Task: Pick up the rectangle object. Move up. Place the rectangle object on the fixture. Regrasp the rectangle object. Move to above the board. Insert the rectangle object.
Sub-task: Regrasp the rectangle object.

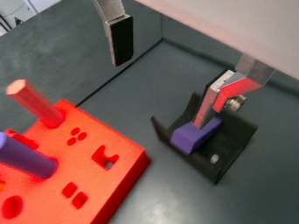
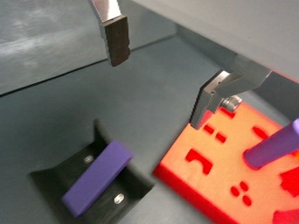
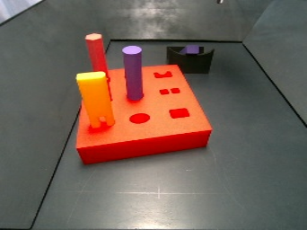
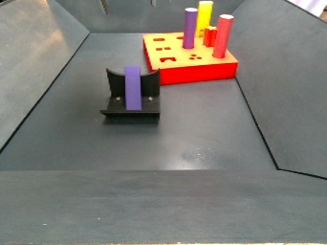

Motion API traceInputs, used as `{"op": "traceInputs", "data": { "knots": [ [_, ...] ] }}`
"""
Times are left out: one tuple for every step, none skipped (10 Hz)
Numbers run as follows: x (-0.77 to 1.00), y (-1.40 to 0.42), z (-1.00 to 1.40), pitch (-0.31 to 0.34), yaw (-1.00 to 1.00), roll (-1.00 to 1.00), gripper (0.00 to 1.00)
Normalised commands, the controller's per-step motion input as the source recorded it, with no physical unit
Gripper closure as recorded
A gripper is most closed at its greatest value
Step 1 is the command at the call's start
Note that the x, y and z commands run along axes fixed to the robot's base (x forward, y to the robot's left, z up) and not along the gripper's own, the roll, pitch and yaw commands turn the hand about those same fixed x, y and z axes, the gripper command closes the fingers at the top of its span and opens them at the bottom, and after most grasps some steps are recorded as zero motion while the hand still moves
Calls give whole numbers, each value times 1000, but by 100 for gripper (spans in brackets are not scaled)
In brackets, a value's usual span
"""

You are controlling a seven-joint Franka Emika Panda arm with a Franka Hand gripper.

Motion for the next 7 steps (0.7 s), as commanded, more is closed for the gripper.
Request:
{"op": "traceInputs", "data": {
  "knots": [
    [-39, -22, 6, -22, 12, 1000, 0],
    [-33, -20, 0, -30, 13, 1000, 0],
    [-30, -18, 4, -36, 14, 1000, 0],
    [-34, -16, 1, -39, 15, 1000, 0],
    [-32, -16, 4, -38, 16, 1000, 0],
    [-23, -18, 14, -35, 16, 1000, 0],
    [-11, -18, 12, -33, 16, 1000, 0]
  ]
}}
